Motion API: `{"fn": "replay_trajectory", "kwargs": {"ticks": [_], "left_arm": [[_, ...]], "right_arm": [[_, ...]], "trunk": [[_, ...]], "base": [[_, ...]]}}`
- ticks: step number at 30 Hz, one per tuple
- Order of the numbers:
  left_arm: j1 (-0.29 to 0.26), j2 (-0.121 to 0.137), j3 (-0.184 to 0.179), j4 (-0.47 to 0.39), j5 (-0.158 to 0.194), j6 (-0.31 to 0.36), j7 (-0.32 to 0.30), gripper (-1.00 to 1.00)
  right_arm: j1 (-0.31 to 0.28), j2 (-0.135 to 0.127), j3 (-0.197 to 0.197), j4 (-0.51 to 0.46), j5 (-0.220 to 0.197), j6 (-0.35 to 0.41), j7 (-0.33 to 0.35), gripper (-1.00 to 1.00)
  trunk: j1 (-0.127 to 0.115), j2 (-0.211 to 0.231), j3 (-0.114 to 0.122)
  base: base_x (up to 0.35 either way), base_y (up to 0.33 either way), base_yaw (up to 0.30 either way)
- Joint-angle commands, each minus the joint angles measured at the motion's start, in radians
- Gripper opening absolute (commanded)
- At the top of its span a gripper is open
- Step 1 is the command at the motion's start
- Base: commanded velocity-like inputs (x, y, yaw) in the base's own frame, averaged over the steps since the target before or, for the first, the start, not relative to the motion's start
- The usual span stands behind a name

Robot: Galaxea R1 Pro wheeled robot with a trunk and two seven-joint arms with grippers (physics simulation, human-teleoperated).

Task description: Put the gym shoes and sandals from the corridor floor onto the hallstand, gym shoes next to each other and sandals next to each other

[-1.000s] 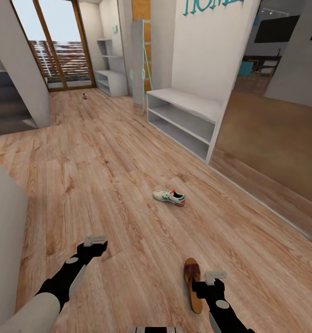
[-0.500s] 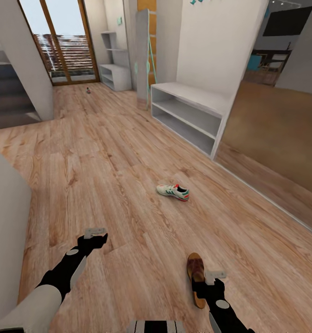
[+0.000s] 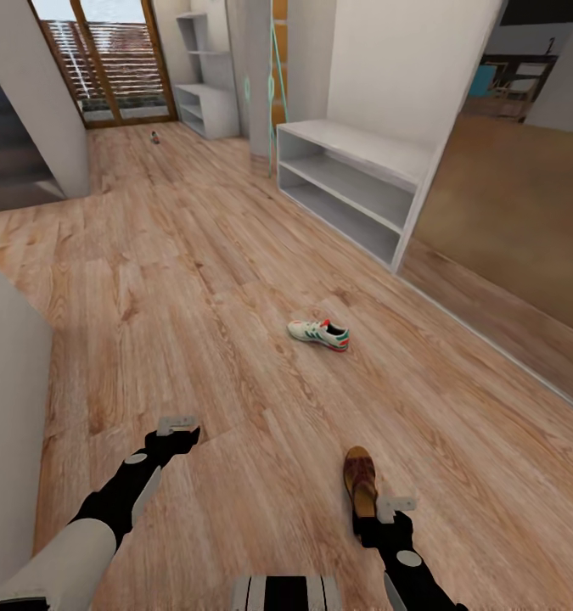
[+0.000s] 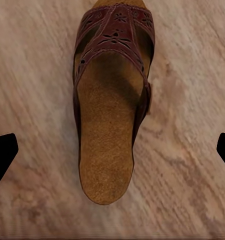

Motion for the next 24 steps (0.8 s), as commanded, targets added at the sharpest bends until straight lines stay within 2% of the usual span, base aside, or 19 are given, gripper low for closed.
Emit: {"fn": "replay_trajectory", "kwargs": {"ticks": [1, 24], "left_arm": [[0.000, -0.001, 0.005, -0.002, 0.001, 0.006, -0.006, 1.00], [0.001, 0.001, 0.004, -0.039, 0.000, 0.009, -0.005, 1.00]], "right_arm": [[0.000, -0.001, 0.004, -0.002, -0.001, 0.007, -0.007, 1.00], [-0.001, -0.001, 0.004, -0.002, -0.001, 0.007, -0.007, 1.00]], "trunk": [[0.000, -0.001, -0.006], [0.011, -0.006, -0.132]], "base": [[0.000, 0.000, 0.001], [0.000, 0.000, 0.000]]}}
